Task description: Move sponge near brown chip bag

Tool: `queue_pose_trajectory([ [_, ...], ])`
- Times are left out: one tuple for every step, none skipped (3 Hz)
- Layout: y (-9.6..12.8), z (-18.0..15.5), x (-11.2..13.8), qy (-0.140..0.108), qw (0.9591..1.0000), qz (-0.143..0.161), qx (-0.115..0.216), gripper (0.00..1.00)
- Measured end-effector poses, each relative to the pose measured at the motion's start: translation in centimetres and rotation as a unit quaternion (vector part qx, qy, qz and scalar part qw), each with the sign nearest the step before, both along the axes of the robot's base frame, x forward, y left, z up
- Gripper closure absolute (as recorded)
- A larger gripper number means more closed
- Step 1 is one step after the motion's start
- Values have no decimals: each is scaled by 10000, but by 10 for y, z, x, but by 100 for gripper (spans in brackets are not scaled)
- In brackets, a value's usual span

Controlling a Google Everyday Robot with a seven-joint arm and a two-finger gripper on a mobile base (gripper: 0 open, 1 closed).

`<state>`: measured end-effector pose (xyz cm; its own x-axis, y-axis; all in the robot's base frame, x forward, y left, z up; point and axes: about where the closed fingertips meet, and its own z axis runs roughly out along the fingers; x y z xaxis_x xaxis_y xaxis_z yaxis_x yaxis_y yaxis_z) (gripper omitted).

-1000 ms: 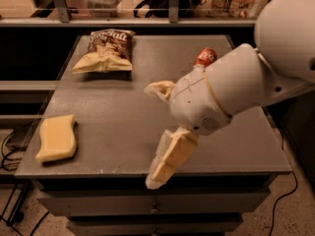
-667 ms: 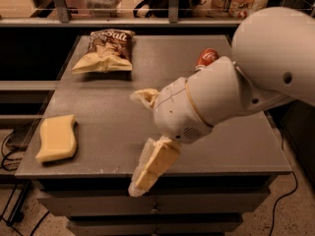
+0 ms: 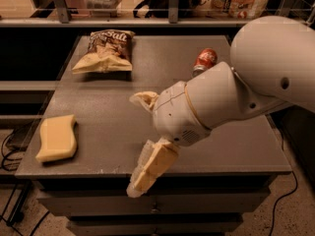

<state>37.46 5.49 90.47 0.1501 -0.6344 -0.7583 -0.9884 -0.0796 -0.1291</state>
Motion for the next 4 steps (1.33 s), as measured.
queue_pose_trajectory([
  [18, -13, 1, 77, 9996, -1, 274, 0],
  [37, -28, 6, 163, 9986, -39, 505, 0],
  [53, -39, 11, 254, 9972, -104, 689, 0],
  [73, -44, 14, 361, 9947, -72, 958, 0],
])
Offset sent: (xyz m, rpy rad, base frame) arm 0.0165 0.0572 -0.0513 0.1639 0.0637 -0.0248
